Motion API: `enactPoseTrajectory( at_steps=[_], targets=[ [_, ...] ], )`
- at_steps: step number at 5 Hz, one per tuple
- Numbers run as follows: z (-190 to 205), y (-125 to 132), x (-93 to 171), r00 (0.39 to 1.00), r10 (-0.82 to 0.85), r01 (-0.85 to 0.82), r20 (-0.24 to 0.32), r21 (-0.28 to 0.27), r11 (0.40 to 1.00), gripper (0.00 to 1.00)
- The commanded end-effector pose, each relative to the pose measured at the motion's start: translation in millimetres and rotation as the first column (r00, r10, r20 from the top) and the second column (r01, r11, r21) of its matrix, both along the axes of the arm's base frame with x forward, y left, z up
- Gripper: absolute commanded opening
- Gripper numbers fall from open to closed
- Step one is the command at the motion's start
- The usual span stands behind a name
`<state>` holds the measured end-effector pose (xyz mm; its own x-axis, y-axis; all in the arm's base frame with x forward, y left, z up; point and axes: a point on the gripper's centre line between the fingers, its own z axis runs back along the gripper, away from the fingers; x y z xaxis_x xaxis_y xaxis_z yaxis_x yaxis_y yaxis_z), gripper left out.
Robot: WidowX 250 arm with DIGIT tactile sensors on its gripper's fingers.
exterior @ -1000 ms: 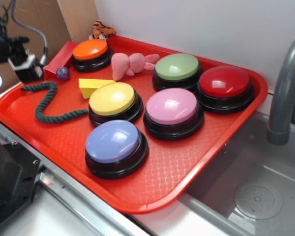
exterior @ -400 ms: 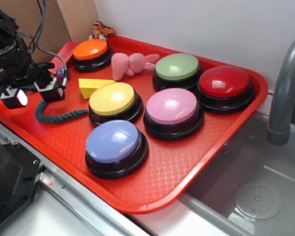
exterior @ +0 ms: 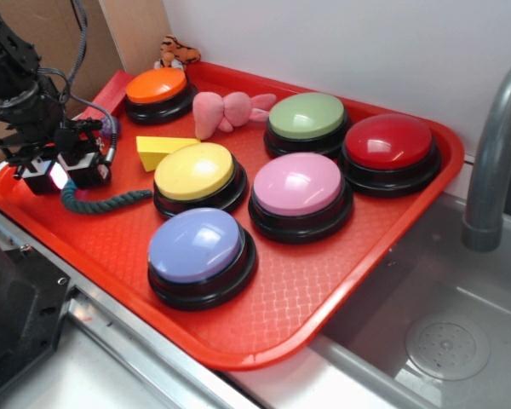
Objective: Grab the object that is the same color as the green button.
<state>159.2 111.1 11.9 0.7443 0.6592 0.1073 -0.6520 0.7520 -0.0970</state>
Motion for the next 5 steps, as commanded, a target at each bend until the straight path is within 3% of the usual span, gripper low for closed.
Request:
enactPoseTrajectory(
  at_steps=[1,3,4,5],
  targets=[
    [15.5,-1.6,-2.0,0.999,-0.032,0.031,0.007,0.030,0.999,0.00],
    [71.6,-18.2,2.5,0.986,-0.168,0.167,-0.003,0.131,0.977,0.00],
    [114.5,-49.5,6.7,0.913,-0.407,0.408,-0.030,0.093,0.908,0.00],
    [139.4,-88.9,4.6,0.784,-0.621,0.620,0.005,0.053,0.783,0.00]
  ],
)
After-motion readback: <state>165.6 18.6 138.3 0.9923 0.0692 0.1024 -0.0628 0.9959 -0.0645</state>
